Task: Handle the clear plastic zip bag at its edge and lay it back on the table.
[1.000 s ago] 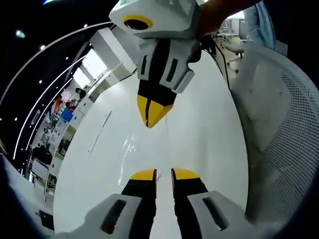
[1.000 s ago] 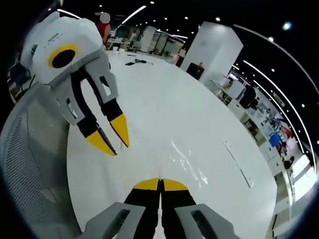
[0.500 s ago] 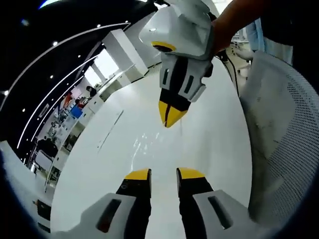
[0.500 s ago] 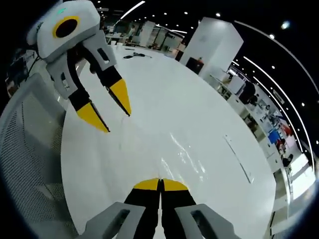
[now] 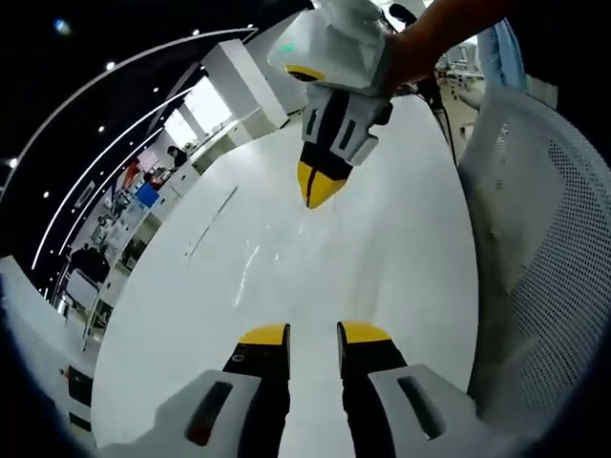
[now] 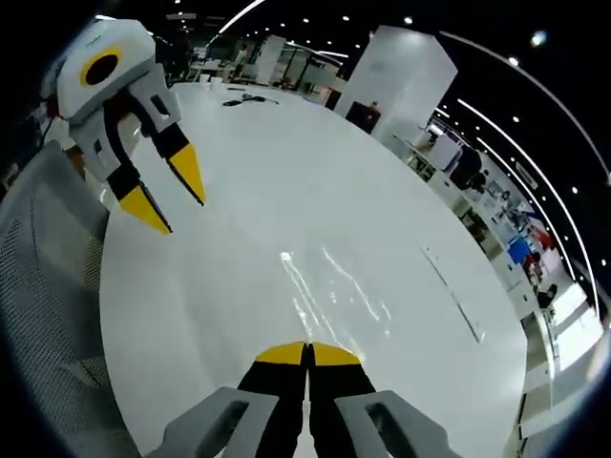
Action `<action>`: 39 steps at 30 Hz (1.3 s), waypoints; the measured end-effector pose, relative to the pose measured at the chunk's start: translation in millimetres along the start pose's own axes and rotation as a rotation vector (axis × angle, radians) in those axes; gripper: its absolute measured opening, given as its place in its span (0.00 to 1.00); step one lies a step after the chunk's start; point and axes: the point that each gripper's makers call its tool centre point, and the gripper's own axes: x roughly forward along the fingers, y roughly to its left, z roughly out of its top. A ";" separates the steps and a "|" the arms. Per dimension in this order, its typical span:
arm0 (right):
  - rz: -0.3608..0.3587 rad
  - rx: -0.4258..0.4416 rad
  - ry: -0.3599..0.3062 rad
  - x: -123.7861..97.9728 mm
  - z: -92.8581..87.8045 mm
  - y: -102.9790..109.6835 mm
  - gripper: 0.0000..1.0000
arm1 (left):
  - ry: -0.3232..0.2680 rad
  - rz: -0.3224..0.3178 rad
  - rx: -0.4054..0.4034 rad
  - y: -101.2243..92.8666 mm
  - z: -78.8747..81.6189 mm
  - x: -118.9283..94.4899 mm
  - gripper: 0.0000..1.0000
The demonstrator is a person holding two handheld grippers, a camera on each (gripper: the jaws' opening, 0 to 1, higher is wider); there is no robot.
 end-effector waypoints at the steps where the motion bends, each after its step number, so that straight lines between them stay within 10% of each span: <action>1: -0.003 0.007 0.002 2.0 -0.3 -1.7 0.00 | 0.002 0.000 -0.004 0.2 -1.2 -0.4 0.17; 39: 0.002 -0.034 0.019 18.9 -14.1 -5.6 0.00 | 0.013 0.002 -0.013 1.0 -5.3 -1.8 0.15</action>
